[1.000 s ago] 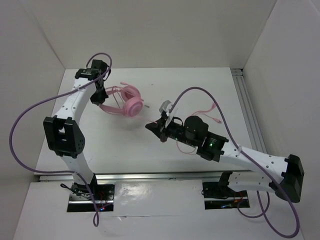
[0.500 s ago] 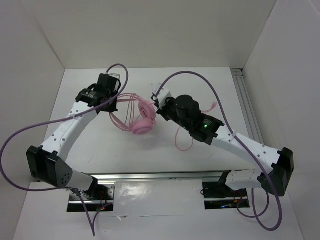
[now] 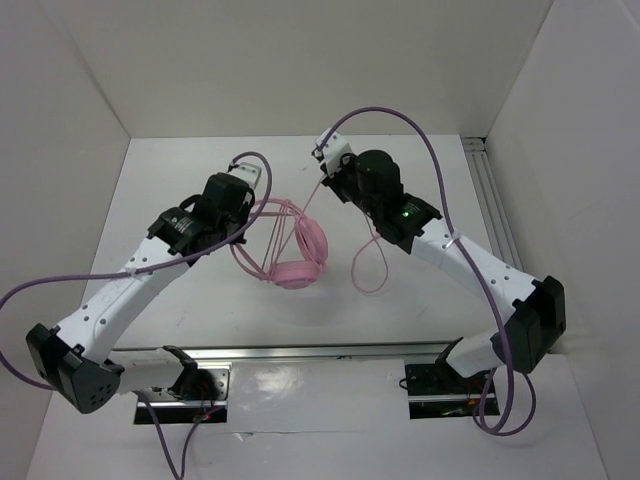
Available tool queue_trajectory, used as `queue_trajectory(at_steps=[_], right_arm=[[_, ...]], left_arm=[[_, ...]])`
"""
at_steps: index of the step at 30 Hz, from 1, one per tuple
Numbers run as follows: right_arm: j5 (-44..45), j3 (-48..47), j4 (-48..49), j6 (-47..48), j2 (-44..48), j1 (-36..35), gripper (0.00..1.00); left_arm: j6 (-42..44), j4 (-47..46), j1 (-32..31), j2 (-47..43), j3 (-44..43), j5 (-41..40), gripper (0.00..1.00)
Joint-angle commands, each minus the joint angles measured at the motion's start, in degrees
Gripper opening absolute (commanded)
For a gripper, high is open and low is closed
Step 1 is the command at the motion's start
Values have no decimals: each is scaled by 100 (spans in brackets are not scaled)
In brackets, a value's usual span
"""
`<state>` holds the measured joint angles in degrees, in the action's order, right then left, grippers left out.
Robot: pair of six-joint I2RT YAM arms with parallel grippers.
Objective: Wrap the headphones
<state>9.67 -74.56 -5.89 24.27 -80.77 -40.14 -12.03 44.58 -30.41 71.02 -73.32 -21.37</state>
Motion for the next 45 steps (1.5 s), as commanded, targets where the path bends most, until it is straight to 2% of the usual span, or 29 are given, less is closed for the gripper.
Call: queue_trajectory(at_steps=[1,9,11,17,21,23,26,29,30,35,40,45], right_arm=[[-332,-269,948,69,27,269,0],[-975,-646,1002,-274,-518,613,0],[-1116,-560,1054,-396,-580,674,0],[-2143,-68,1309,-1064,-781,999,1],[-2871,214,1967,-1862,-1063,1052,3],[-3347,214,2205,-2144,-1386,1052,11],[-4270,214,2881,-2891,-1913,1052,20],[-4895,451,4005,-3708,-2284,1052,21],[-5052,652,4643,-3911,-2511,1052,22],[-5493,1005,6183,-5070,-3303,1052,22],[-5564,1224,6846,-5407,-4076,815,23],[-5433,2111,7689,-5635,-4201,657,22]], left_arm=[[157,191,-482,-378,-86,27,0],[211,990,-1291,-537,-613,55,0],[149,1141,-1344,-537,-797,-244,0],[-290,1342,-1344,-774,-1788,-253,0],[-405,1545,-1344,-722,-2467,113,0],[-467,1545,-1344,-722,-2678,212,0],[-659,1545,-1344,-722,-2784,370,0],[-843,1370,-1344,-801,-2925,431,0],[-845,1248,-1344,-879,-3012,362,0],[-1380,1194,-1344,-941,-3601,-244,0],[-1907,1141,-1344,-941,-4093,-1000,0],[-1962,966,-1344,-503,-4348,-2169,0]])
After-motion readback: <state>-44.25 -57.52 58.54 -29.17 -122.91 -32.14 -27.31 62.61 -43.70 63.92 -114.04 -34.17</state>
